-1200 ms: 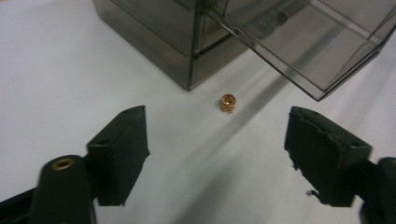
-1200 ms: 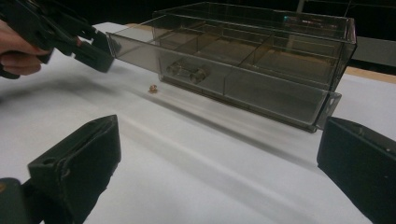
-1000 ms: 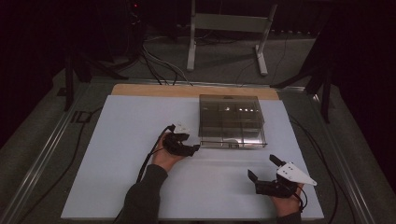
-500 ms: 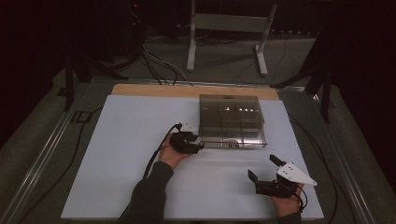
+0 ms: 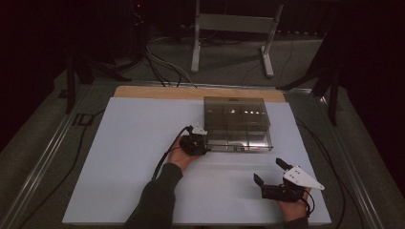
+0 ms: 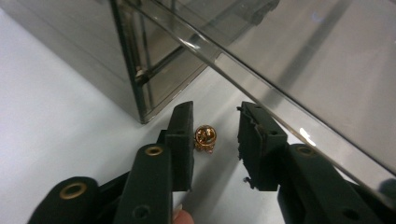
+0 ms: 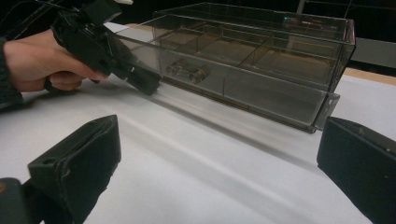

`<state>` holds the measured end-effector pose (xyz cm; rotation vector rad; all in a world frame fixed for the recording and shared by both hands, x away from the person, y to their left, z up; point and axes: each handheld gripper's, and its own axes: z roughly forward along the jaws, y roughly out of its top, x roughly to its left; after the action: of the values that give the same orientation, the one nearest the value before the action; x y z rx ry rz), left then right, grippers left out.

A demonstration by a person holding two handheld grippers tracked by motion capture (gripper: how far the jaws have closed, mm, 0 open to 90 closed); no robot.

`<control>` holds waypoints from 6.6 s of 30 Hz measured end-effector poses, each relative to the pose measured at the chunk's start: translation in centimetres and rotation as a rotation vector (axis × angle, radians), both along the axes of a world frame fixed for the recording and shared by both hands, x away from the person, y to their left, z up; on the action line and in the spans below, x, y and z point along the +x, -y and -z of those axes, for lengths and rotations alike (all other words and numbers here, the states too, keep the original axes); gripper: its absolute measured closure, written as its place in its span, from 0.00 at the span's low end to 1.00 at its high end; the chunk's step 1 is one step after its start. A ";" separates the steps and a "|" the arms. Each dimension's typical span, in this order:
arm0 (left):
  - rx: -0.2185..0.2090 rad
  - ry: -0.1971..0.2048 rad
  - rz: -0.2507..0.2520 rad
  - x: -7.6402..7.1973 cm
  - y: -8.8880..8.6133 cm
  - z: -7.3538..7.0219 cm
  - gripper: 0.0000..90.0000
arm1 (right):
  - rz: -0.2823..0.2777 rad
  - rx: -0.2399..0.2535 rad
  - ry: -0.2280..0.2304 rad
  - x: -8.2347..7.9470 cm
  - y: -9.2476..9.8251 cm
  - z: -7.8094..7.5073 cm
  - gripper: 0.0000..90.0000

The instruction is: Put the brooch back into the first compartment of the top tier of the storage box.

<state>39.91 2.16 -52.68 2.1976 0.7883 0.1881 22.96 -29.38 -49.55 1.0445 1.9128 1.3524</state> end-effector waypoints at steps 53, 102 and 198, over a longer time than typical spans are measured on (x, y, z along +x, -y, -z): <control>0.006 0.044 0.000 -0.8 -2.0 -2.0 0.90 | -0.002 -0.002 0.000 0.0 0.0 0.0 0.00; -0.029 0.060 -0.039 -1.1 -5.0 -6.0 0.90 | -0.001 0.001 -0.004 0.0 0.0 0.1 0.00; -0.106 0.100 0.050 -1.0 1.4 -9.8 0.90 | -0.011 -0.001 -0.008 0.1 -0.1 0.1 0.00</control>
<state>38.96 0.76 -42.85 2.0889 0.6726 0.2250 23.01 -29.28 -49.67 1.0424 1.9275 1.3550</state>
